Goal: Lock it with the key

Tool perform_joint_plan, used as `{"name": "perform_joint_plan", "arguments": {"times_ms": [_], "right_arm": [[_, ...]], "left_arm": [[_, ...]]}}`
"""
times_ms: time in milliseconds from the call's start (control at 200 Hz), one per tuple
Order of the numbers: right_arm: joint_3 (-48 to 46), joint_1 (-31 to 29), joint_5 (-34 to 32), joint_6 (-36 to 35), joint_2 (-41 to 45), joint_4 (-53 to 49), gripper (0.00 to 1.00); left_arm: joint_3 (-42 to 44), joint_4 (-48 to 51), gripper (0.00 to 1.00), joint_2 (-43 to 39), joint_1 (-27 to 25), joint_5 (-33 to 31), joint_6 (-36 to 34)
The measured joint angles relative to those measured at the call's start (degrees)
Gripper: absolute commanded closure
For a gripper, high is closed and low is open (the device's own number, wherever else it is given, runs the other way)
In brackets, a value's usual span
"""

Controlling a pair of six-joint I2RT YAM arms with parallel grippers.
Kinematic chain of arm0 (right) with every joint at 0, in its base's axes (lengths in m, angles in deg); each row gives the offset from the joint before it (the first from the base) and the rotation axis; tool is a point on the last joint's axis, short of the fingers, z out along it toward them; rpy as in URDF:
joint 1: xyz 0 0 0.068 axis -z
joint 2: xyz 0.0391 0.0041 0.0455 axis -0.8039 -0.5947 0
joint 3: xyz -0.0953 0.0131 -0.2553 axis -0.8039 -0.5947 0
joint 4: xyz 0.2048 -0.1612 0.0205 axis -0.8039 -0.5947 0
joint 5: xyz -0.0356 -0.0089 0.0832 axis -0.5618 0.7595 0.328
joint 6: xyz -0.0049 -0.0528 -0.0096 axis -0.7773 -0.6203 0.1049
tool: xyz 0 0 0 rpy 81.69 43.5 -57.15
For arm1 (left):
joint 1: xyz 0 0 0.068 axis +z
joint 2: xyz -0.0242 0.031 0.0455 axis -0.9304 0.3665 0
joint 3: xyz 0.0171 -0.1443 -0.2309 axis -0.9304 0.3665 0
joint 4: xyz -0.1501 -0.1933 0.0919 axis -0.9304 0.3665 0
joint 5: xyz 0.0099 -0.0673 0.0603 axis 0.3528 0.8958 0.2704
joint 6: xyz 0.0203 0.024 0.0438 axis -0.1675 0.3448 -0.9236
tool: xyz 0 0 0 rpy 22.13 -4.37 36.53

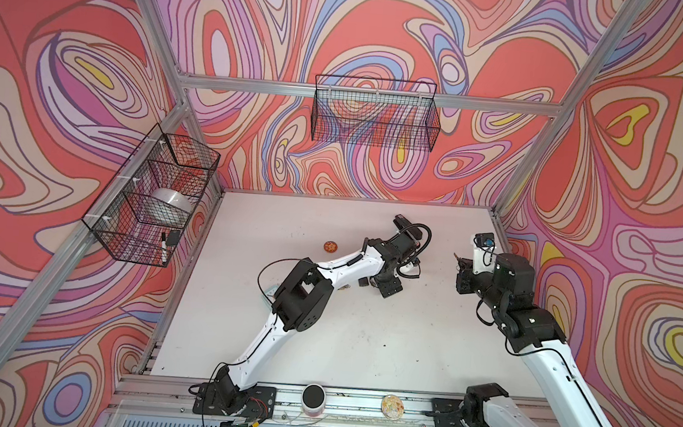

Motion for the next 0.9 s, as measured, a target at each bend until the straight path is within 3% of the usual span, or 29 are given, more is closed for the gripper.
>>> {"name": "perform_joint_plan", "arguments": {"times_ms": [396, 631, 901], "right_arm": [[-4.6, 0.0, 1.5, 7.6, 0.1, 5.3, 1.00], [-13.2, -0.1, 8.9, 22.9, -4.1, 15.1, 1.00], [-22.1, -2.8, 9.4, 40.1, -12.3, 29.2, 1.00]], "left_arm": [[16.3, -11.1, 0.20, -17.8, 1.7, 6.0, 2.5], [30.3, -22.6, 0.20, -29.2, 8.0, 11.6, 7.6], [37.4, -25.0, 0.20, -34.3, 12.1, 13.0, 10.5]]}}
